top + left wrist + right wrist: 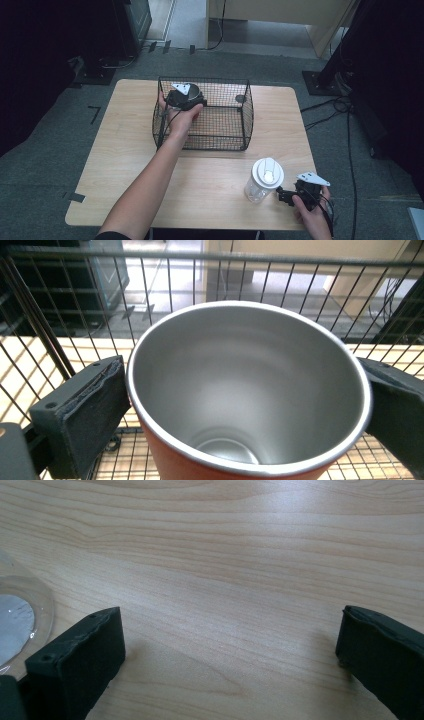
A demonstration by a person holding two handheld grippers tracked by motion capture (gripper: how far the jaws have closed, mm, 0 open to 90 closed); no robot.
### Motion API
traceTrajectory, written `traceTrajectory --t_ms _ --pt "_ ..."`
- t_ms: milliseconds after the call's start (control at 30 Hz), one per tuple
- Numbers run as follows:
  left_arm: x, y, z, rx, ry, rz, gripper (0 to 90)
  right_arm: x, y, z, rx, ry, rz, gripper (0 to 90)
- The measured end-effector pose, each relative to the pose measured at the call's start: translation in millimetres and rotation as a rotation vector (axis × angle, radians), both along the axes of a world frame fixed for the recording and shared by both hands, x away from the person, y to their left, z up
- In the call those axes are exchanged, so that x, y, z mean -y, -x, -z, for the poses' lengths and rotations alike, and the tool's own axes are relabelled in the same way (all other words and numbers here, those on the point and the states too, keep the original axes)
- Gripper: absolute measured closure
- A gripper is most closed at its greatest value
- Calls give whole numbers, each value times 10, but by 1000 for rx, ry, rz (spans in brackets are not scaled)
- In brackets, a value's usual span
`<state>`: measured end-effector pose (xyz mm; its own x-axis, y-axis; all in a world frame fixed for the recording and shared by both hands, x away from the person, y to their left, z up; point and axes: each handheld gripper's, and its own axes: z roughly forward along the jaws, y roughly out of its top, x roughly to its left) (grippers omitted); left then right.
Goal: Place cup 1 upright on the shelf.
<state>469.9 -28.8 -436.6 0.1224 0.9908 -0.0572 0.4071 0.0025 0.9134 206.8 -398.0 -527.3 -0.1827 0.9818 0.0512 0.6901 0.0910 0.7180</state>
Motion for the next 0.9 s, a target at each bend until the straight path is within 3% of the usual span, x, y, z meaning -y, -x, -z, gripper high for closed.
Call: traceTrajectory --t_ms 333,900 --pt "-34 60 -150 73 -3 -5 0 -1 0 0 -1 2 0 0" --pt "-114 316 -563 213 77 61 0 -16 -3 2 -2 16 1 0"
